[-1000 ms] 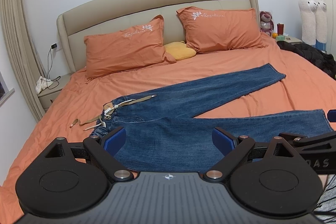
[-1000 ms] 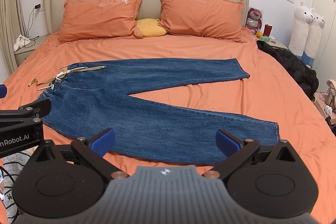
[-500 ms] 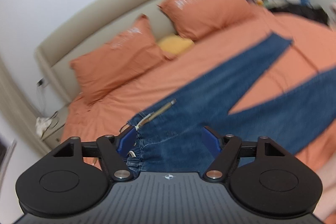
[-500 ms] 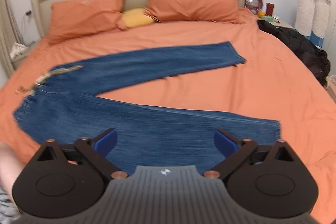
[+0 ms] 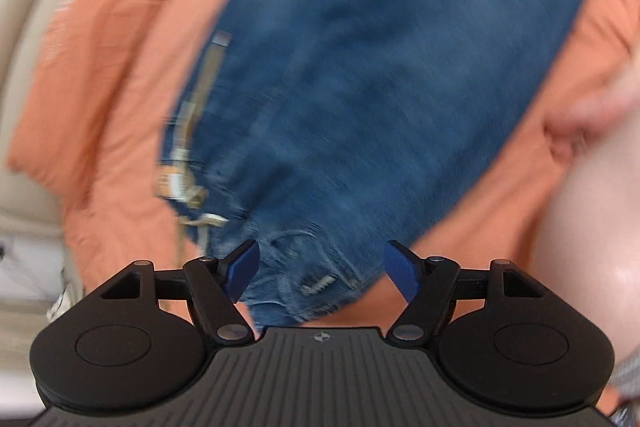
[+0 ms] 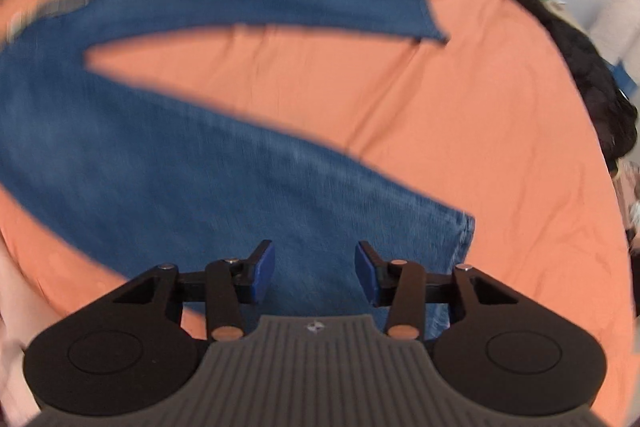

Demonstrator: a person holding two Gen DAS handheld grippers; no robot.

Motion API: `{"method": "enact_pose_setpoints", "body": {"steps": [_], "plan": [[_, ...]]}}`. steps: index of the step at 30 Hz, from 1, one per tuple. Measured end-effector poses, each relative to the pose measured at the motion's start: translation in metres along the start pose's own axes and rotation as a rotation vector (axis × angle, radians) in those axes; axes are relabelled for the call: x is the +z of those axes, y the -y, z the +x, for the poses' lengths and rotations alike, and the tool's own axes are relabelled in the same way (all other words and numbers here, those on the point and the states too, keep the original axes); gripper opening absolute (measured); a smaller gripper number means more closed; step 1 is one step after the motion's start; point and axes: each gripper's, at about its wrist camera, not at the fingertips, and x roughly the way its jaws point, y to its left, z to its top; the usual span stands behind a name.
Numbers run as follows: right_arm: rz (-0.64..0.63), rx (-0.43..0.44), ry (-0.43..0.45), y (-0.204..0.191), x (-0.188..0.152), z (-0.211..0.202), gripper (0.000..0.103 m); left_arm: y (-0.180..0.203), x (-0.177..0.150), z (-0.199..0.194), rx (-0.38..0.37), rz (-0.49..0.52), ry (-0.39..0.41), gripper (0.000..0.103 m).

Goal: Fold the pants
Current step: 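Grasp the jeans waistband with the left tool while the right tool grasps a leg hem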

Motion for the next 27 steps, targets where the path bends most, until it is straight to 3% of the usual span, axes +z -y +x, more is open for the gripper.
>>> {"method": "enact_pose_setpoints", "body": {"steps": [3, 9, 13, 15, 16, 17, 20, 22, 25, 26, 27], "plan": [[-0.078, -0.006, -0.106, -0.003, -0.004, 0.023, 0.041, 0.005, 0.003, 0.026, -0.039, 0.050, -0.054, 0.088], [-0.148, 0.063, -0.273, -0.009, -0.012, 0.050, 0.042, 0.020, 0.015, 0.071, -0.103, 0.094, -0.124, 0.088], [-0.212, 0.093, -0.377, -0.019, -0.018, 0.066, 0.043, 0.033, 0.021, 0.084, -0.044, 0.124, -0.147, 0.088], [-0.246, 0.097, -0.407, -0.025, -0.020, 0.075, 0.043, 0.034, 0.022, 0.082, -0.018, 0.097, -0.139, 0.073], [-0.269, 0.088, -0.418, -0.028, -0.022, 0.078, 0.044, 0.033, 0.022, 0.077, 0.001, 0.072, -0.127, 0.060], [-0.295, 0.071, -0.426, -0.031, -0.024, 0.082, 0.045, 0.031, 0.023, 0.073, 0.018, 0.037, -0.113, 0.046], [-0.301, 0.037, -0.428, -0.029, -0.031, 0.089, 0.054, 0.021, 0.027, 0.049, 0.079, -0.105, -0.045, 0.021], [-0.305, 0.021, -0.434, -0.026, -0.037, 0.092, 0.055, 0.015, 0.029, 0.032, 0.114, -0.197, -0.005, 0.012], [-0.295, -0.003, -0.448, -0.018, -0.047, 0.099, 0.054, 0.003, 0.034, 0.016, 0.162, -0.310, 0.040, 0.010], [-0.287, -0.010, -0.441, -0.016, -0.050, 0.100, 0.050, -0.001, 0.035, 0.011, 0.174, -0.344, 0.051, 0.010], [-0.278, -0.017, -0.427, -0.013, -0.051, 0.096, 0.035, -0.006, 0.036, 0.006, 0.184, -0.374, 0.062, 0.010]]}}
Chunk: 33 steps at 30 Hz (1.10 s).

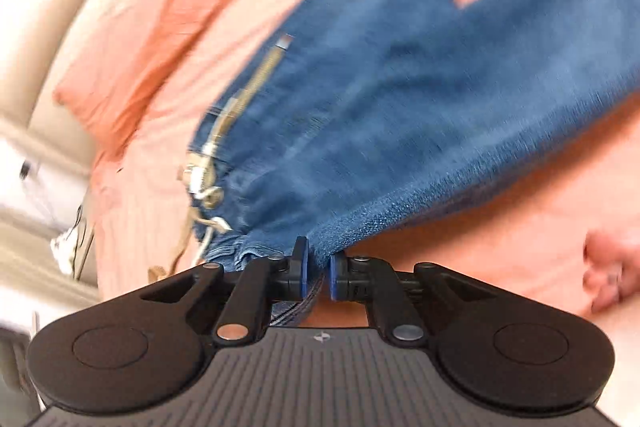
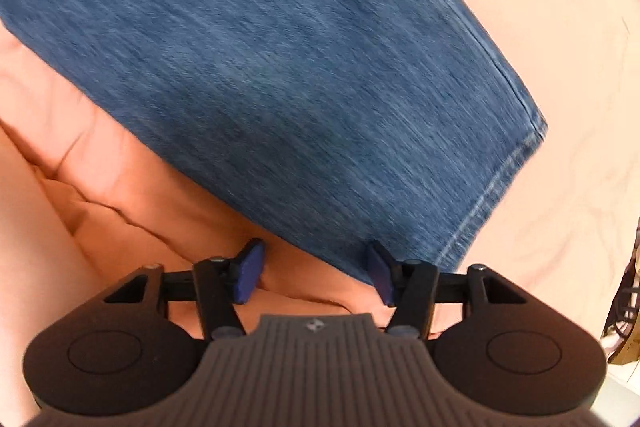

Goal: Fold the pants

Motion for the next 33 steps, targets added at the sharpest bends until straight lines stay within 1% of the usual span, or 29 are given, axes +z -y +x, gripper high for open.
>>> {"method": "enact_pose_setpoints", "body": {"steps": [1, 2, 4, 9, 12, 15, 17, 19, 22, 25, 27, 31, 33], "plan": [[0.013, -0.014, 0.016, 0.002, -0.006, -0.003, 0.015, -0.004, 0.002, -0.003, 0.011, -0.024, 0.010, 0.010], [0.027, -0.034, 0.033, 0.004, -0.009, -0.005, 0.009, -0.006, 0.003, -0.007, 0.020, -0.045, 0.019, 0.010], [0.049, -0.055, 0.091, 0.006, -0.018, -0.015, 0.001, -0.008, 0.005, -0.018, 0.033, -0.081, 0.035, 0.010], [0.123, -0.174, 0.276, 0.021, -0.033, -0.068, 0.000, -0.022, 0.020, -0.028, 0.071, -0.148, 0.078, 0.010], [0.170, -0.259, 0.372, 0.037, -0.022, -0.105, 0.000, -0.037, 0.034, -0.030, 0.086, -0.193, 0.100, 0.010], [0.185, -0.358, 0.439, 0.058, 0.013, -0.142, 0.000, -0.053, 0.056, -0.026, 0.112, -0.213, 0.121, 0.009], [0.197, -0.409, 0.465, 0.073, 0.039, -0.158, 0.000, -0.066, 0.072, -0.021, 0.123, -0.235, 0.126, 0.008], [0.206, -0.454, 0.483, 0.097, 0.071, -0.165, 0.000, -0.081, 0.089, -0.011, 0.125, -0.260, 0.121, 0.008], [0.210, -0.506, 0.490, 0.120, 0.125, -0.172, 0.000, -0.097, 0.112, 0.010, 0.117, -0.275, 0.102, 0.008], [0.207, -0.526, 0.483, 0.141, 0.182, -0.168, 0.000, -0.112, 0.133, 0.041, 0.103, -0.283, 0.064, 0.008], [0.190, -0.531, 0.472, 0.152, 0.220, -0.153, 0.000, -0.119, 0.143, 0.065, 0.092, -0.297, 0.034, 0.007], [0.138, -0.525, 0.426, 0.161, 0.296, -0.109, 0.000, -0.132, 0.154, 0.113, 0.042, -0.338, -0.035, 0.007], [0.118, -0.524, 0.399, 0.167, 0.326, -0.085, 0.000, -0.131, 0.157, 0.135, 0.023, -0.339, -0.064, 0.007]]}}
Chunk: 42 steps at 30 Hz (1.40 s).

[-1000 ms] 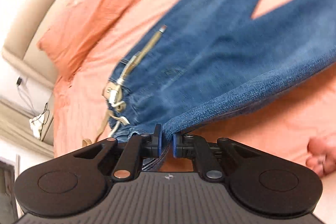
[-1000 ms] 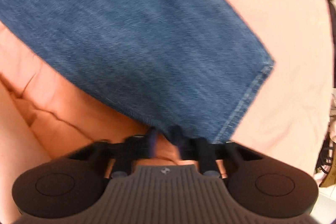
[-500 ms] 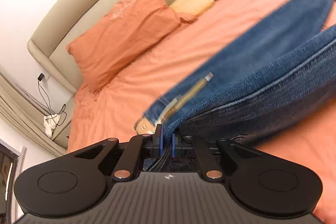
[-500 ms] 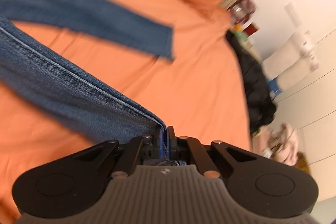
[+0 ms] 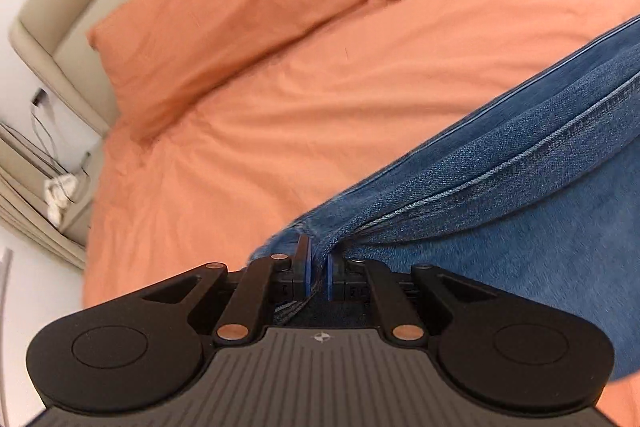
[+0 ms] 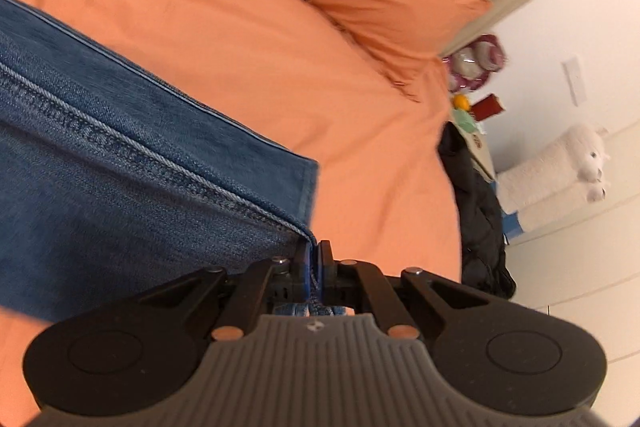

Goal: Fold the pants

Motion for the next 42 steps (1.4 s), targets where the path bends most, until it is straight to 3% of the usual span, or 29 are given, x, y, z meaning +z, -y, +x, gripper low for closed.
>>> {"method": "enact_pose_setpoints", "body": {"steps": [7, 11, 15, 21, 24, 28, 30, 31, 32, 33, 34, 38, 42], "plan": [[-0.060, 0.012, -0.037, -0.035, 0.036, 0.069, 0.000, 0.011, -0.001, 0.048, -0.018, -0.010, -0.059, 0.007], [-0.031, 0.000, -0.007, -0.032, 0.034, 0.054, 0.000, 0.003, -0.006, 0.015, -0.007, -0.025, 0.030, 0.007], [0.039, 0.028, -0.005, -0.010, 0.046, 0.056, 0.000, -0.011, 0.004, 0.004, 0.000, -0.050, 0.050, 0.007], [0.068, 0.020, -0.028, -0.030, 0.081, 0.098, 0.000, -0.008, 0.024, 0.058, -0.002, -0.061, -0.042, 0.007], [0.054, 0.031, -0.053, -0.043, 0.091, 0.117, 0.000, -0.010, 0.017, 0.082, -0.044, -0.086, -0.096, 0.008], [0.030, 0.038, -0.081, -0.055, 0.092, 0.137, 0.000, -0.008, 0.011, 0.094, -0.040, -0.102, -0.109, 0.022], [0.058, 0.035, -0.075, -0.055, 0.092, 0.138, 0.006, -0.013, 0.008, 0.092, -0.038, -0.127, -0.109, 0.038], [0.087, 0.034, -0.072, -0.053, 0.091, 0.136, 0.023, -0.016, 0.009, 0.090, -0.034, -0.141, -0.098, 0.063], [0.113, 0.041, -0.058, -0.050, 0.091, 0.132, 0.036, -0.021, 0.007, 0.084, -0.036, -0.160, -0.078, 0.082], [0.131, 0.044, -0.040, -0.048, 0.090, 0.127, 0.052, -0.027, 0.006, 0.078, -0.039, -0.181, -0.056, 0.083], [0.138, 0.047, -0.025, -0.046, 0.089, 0.122, 0.054, -0.033, 0.004, 0.071, -0.042, -0.197, -0.044, 0.083], [0.167, 0.119, 0.021, -0.050, 0.081, 0.088, 0.054, -0.052, -0.006, 0.039, -0.041, -0.210, -0.032, 0.082], [0.206, 0.263, 0.083, -0.076, 0.068, 0.034, 0.054, -0.080, -0.040, 0.009, -0.041, -0.277, -0.047, 0.082]]}}
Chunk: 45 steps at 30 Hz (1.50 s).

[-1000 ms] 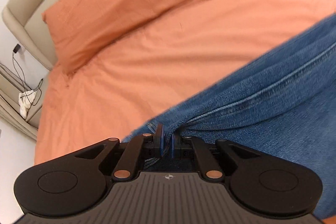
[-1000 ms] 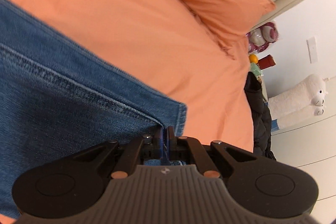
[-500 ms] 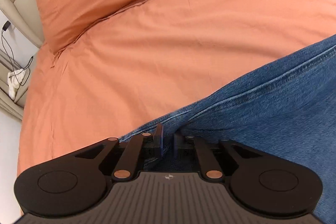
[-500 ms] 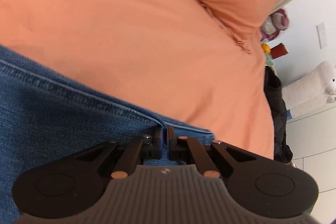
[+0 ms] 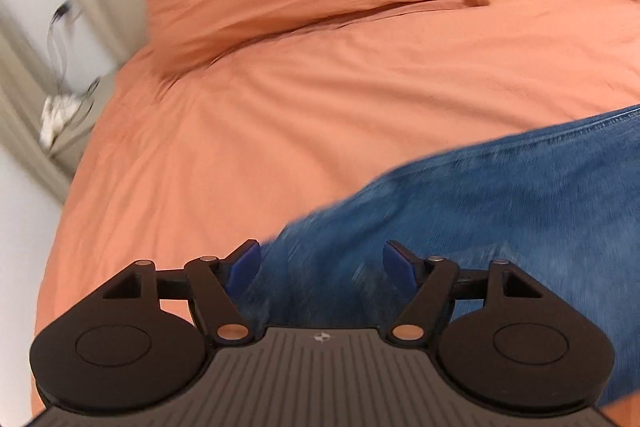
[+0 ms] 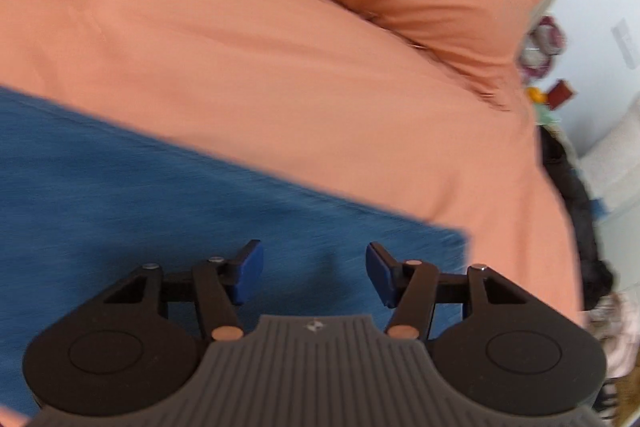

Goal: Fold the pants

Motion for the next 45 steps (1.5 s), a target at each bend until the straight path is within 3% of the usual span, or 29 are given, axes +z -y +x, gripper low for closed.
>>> {"method": "enact_pose_setpoints", "body": {"steps": [8, 12, 18, 22, 24, 26, 29, 33, 37, 43, 45], "plan": [[0.129, 0.293, 0.057, -0.099, -0.055, -0.085, 0.053, -0.074, -0.085, -0.020, -0.031, -0.360, -0.047, 0.082], [0.205, 0.411, 0.065, -0.151, -0.077, -0.124, 0.047, -0.098, -0.124, -0.014, -0.149, -0.582, -0.063, 0.082], [0.327, 0.601, 0.025, -0.221, -0.105, -0.163, 0.047, -0.105, -0.162, 0.018, -0.363, -0.892, -0.039, 0.082], [0.274, 0.632, 0.035, -0.276, -0.100, -0.175, 0.048, -0.100, -0.167, 0.040, -0.428, -0.994, -0.006, 0.083], [0.190, 0.632, 0.049, -0.305, -0.092, -0.178, 0.048, -0.104, -0.165, 0.047, -0.438, -1.031, 0.014, 0.071], [0.108, 0.616, 0.073, -0.328, -0.084, -0.180, 0.048, -0.109, -0.156, 0.047, -0.406, -1.029, -0.001, 0.035], [0.009, 0.571, 0.131, -0.355, -0.071, -0.184, 0.051, -0.114, -0.130, 0.035, -0.338, -0.924, -0.005, 0.023], [-0.155, 0.494, 0.227, -0.380, -0.063, -0.191, 0.056, -0.115, -0.095, 0.018, -0.274, -0.823, 0.025, 0.018], [-0.319, 0.392, 0.313, -0.397, -0.060, -0.203, 0.058, -0.116, -0.069, 0.012, -0.239, -0.779, -0.010, 0.018], [-0.400, 0.251, 0.402, -0.392, -0.058, -0.227, 0.047, -0.112, -0.066, 0.017, -0.201, -0.710, -0.052, 0.018], [-0.430, 0.250, 0.433, -0.388, -0.057, -0.236, 0.050, -0.112, -0.066, 0.018, -0.200, -0.699, -0.054, 0.018]]}}
